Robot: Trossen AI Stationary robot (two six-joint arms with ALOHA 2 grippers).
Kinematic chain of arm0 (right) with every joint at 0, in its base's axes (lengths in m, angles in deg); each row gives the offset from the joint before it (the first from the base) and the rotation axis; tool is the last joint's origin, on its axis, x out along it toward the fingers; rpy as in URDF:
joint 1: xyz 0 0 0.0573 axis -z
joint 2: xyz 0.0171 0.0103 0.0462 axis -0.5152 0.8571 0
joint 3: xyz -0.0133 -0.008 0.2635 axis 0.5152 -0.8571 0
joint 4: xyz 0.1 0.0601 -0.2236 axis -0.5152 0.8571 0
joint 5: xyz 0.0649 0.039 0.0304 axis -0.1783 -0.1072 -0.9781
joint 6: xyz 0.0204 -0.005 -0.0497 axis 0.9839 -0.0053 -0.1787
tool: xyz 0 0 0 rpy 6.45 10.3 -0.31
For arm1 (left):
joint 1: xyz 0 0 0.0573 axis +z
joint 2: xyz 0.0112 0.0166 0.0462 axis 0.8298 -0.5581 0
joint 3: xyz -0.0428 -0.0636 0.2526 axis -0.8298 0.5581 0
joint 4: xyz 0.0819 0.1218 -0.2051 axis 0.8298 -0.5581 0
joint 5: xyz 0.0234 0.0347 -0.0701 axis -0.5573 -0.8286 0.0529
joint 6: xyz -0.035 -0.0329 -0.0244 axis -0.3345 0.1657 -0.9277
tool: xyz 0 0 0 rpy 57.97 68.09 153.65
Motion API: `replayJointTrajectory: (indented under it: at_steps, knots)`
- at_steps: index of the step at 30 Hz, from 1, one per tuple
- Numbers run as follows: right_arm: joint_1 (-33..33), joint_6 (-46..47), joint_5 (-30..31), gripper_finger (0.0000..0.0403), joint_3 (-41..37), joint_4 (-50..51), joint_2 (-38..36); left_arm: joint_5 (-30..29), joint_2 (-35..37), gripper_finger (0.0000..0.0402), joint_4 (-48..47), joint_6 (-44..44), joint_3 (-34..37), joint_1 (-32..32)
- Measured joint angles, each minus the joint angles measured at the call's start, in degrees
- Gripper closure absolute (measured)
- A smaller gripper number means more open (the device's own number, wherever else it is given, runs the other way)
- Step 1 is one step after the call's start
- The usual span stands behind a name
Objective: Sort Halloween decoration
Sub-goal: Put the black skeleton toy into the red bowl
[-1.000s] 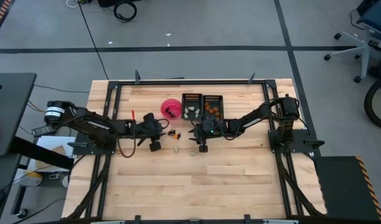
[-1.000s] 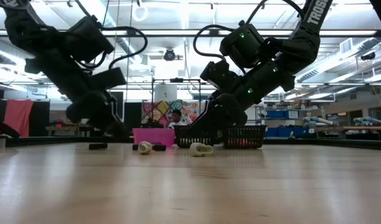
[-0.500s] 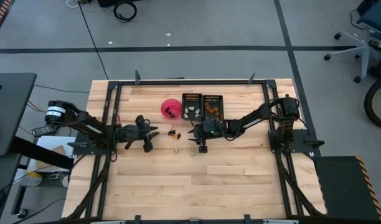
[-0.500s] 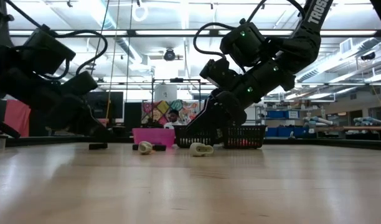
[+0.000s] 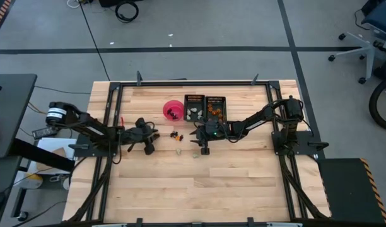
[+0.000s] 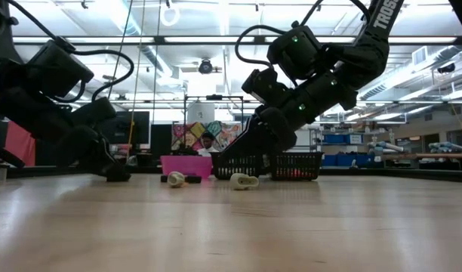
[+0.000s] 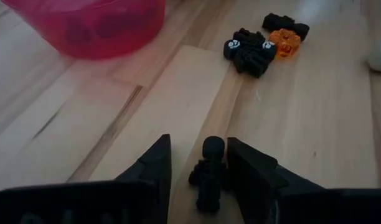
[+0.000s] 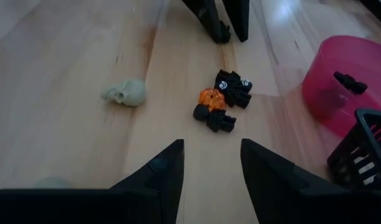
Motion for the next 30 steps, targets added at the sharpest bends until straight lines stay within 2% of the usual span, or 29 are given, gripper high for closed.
replayJointTrajectory:
  at_steps: [3, 8, 10, 17, 21, 30]
  knots:
    - [-0.03, 0.02, 0.01, 0.0241, 0.0, 0.03, 0.0, -0.04, 0.01, 0.0294, -1.22, -0.47, -0.02, 0.0]
    - [-0.03, 0.02, 0.0, 0.0241, 0.01, -0.01, 0.0, 0.27, 0.07, 0.0372, -1.43, -1.59, 0.05, 0.03]
    - [-0.03, 0.02, 0.01, 0.0241, 0.01, -0.01, 0.0, 0.5, 0.07, 0.0389, -1.41, -2.2, 0.06, 0.04]
    - [-0.04, 0.02, 0.01, 0.0241, 0.0, -0.01, 0.0, 2.44, -0.08, 0.0389, 0.22, -1.14, -1.07, 0.09]
    - [-0.03, 0.02, 0.01, 0.0241, 0.0, -0.01, 0.0, 5.43, -0.07, 0.039, -1.94, 1.35, -4.88, -0.14]
    - [-0.04, 0.0, 0.0, 0.0241, 0.01, 0.01, 0.0, 3.34, 0.0, 0.0391, -10.77, 7.01, -14.85, 1.3]
